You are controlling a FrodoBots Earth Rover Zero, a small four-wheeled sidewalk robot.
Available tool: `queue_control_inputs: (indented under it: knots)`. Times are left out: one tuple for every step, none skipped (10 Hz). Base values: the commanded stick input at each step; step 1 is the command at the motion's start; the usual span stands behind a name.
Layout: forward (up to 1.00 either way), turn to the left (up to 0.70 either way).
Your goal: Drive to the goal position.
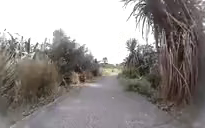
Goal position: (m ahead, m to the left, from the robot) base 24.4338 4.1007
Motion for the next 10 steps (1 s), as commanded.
queue_control_inputs:
  knots:
    - [1.0,0.0]
    - [1.0,0.0]
    - [1.0,0.0]
    - [1.0,0.0]
    - [1.0,0.0]
    - [1.0,-0.06]
    - [1.0,-0.33]
    - [1.0,-0.4]
    - [1.0,-0.37]
    - [1.0,-0.27]
